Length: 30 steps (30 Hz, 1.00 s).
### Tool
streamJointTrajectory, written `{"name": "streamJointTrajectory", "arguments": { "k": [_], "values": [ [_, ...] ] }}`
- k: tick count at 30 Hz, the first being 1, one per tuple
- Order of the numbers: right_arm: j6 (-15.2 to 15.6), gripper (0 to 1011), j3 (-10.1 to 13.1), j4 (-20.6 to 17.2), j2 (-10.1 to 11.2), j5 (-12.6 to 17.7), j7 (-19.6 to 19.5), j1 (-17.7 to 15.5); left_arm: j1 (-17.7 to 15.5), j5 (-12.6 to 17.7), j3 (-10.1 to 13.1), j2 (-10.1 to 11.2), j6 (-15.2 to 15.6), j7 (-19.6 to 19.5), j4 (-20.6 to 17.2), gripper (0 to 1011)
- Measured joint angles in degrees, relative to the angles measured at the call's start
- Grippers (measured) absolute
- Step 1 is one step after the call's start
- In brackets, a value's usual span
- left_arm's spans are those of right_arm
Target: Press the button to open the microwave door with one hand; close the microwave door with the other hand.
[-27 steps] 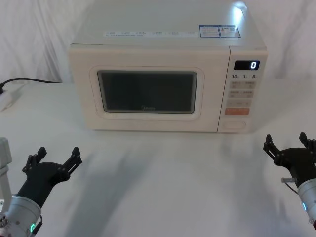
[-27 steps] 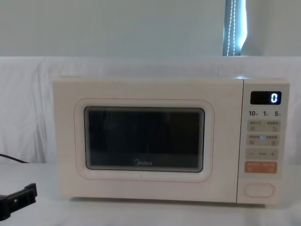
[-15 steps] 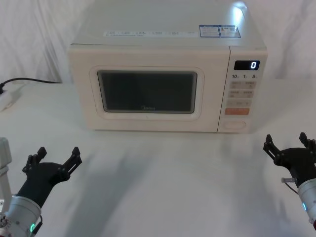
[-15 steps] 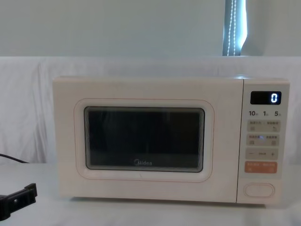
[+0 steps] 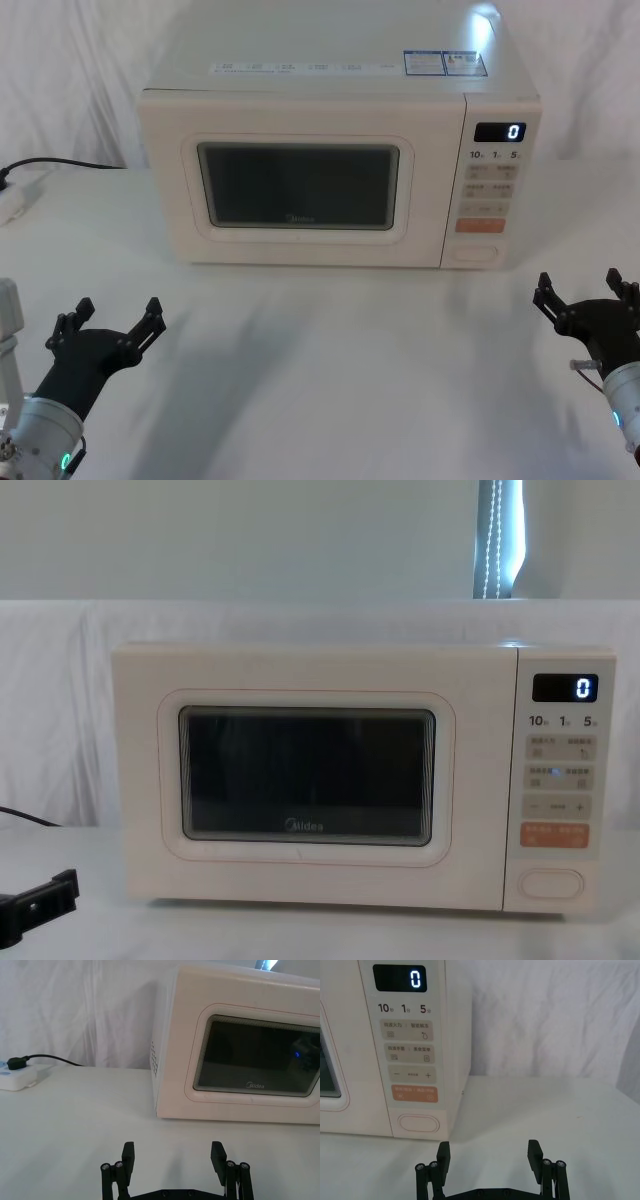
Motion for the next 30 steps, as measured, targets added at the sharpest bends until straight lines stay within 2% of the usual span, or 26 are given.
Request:
{"name": "streamJointTrajectory", "arguments": {
  "k": [24,30],
  "values": [
    [0.0,1000,0.0,0.0,0.0,0.0,0.0,0.0,0.0,0.0,0.0,0.0,0.0,0.0,0.0,1001],
    [0.0,875,0.0,0.0,0.0,0.0,0.0,0.0,0.0,0.0,0.0,0.0,0.0,0.0,0.0,1001]
  ]
}}
